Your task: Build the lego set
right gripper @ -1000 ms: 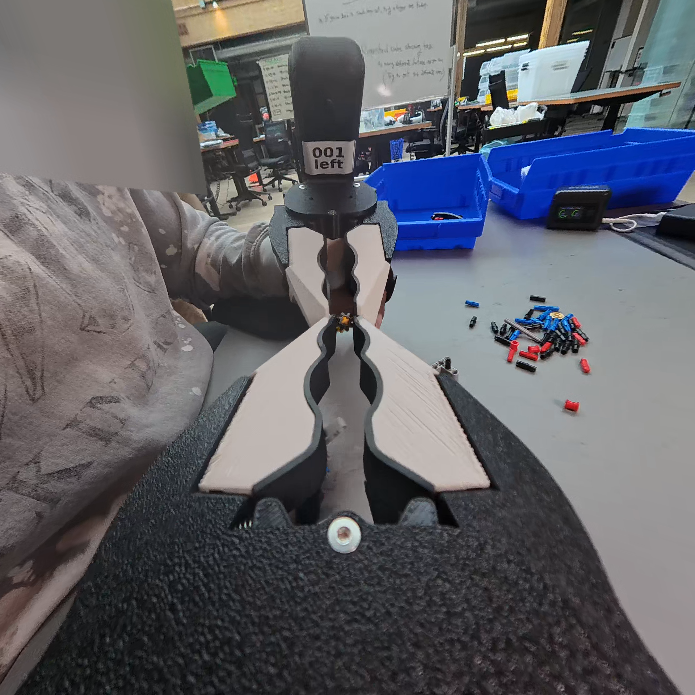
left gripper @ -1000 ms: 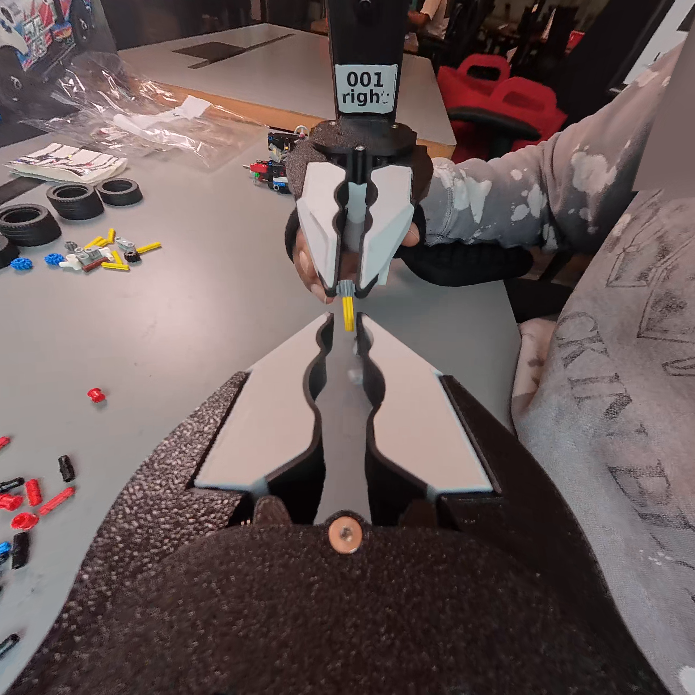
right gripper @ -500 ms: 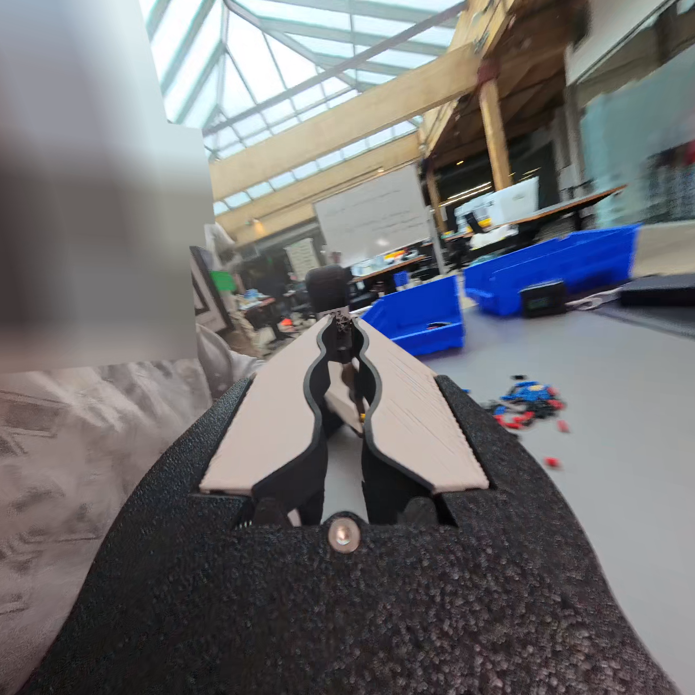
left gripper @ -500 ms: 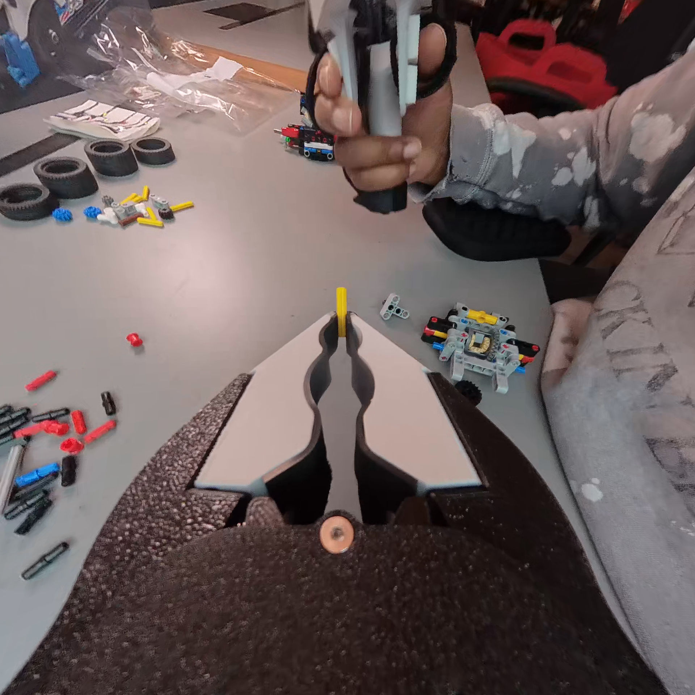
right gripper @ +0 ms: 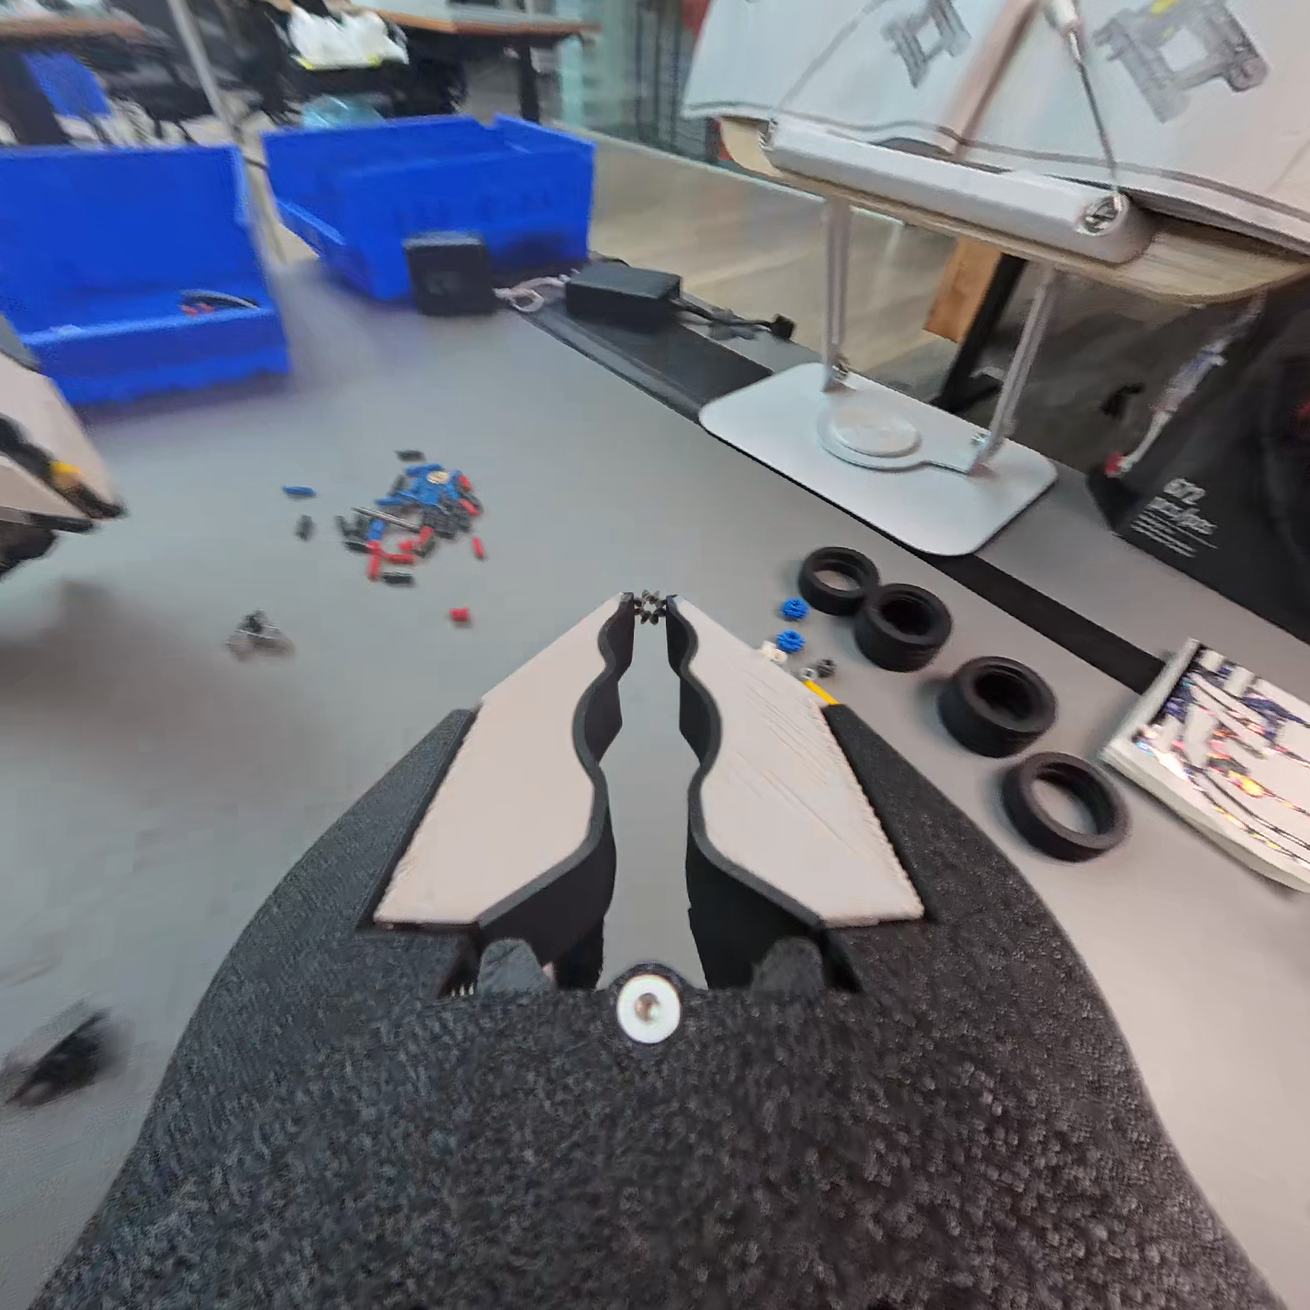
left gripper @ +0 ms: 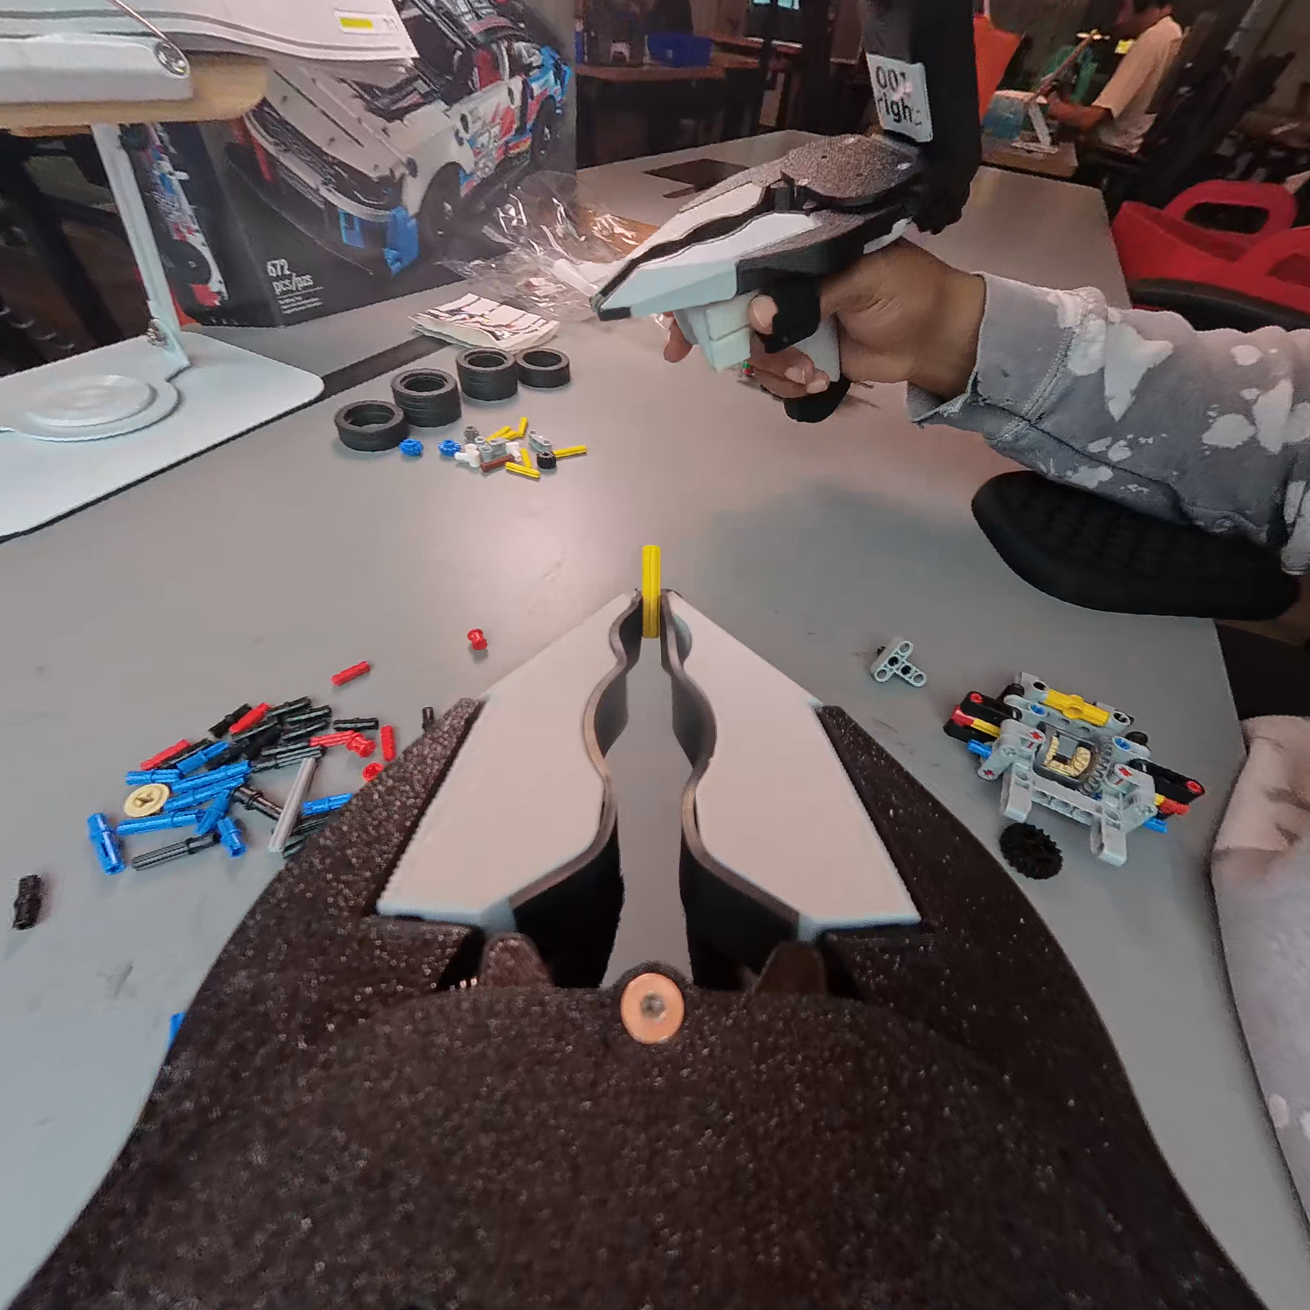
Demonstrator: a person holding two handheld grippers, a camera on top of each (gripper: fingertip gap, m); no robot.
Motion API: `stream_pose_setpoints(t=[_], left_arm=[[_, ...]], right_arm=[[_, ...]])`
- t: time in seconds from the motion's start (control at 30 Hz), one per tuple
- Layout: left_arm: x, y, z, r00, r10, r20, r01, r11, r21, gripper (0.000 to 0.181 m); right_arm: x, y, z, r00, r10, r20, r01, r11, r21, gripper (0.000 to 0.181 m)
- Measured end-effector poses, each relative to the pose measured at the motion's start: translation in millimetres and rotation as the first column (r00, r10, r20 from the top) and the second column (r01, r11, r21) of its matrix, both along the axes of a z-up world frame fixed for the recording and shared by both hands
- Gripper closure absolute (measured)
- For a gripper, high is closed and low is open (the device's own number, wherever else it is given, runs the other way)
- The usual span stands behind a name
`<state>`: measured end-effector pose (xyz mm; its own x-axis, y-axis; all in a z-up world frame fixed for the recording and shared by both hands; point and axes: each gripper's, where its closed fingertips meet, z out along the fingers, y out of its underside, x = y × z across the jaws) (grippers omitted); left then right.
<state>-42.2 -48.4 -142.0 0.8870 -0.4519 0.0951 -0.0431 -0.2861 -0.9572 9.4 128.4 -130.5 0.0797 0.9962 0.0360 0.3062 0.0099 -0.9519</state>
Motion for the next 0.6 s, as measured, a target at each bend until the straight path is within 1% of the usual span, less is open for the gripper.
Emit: stream_pose_setpoints(t=[0.03,0.1,0.17,0.3,0.4,0.47,0.6], left_arm=[[-2,1,1,1.0,0.012,-0.005,-0.012,1.0,0.007,0.178],[-3,1,0,0.999,0.025,-0.022,-0.025,1.0,0.015,0.178],[-3,0,0,0.999,0.034,-0.039,-0.033,0.999,0.025,0.178],[-6,2,-3,0.996,0.055,-0.066,-0.053,0.998,0.032,0.178],[-8,3,-6,0.996,0.065,-0.062,-0.063,0.998,0.026,0.178],[-9,3,-7,0.996,0.067,-0.057,-0.066,0.998,0.023,0.178],[-9,3,-8,0.996,0.063,-0.061,-0.061,0.998,0.021,0.178]], right_arm=[[-2,16,-7,0.998,-0.054,0.045,0.052,0.998,0.033,0.174],[-6,46,-18,0.984,-0.143,0.104,0.135,0.987,0.084,0.174],[-9,71,-32,0.964,-0.209,0.168,0.196,0.977,0.09,0.173],[-18,101,-58,0.928,-0.262,0.266,0.253,0.965,0.068,0.173],[-25,109,-80,0.905,-0.255,0.34,0.252,0.966,0.054,0.173],[-30,108,-92,0.898,-0.234,0.373,0.233,0.971,0.05,0.173],[-36,96,-98,0.901,-0.176,0.396,0.178,0.984,0.032,0.173]])
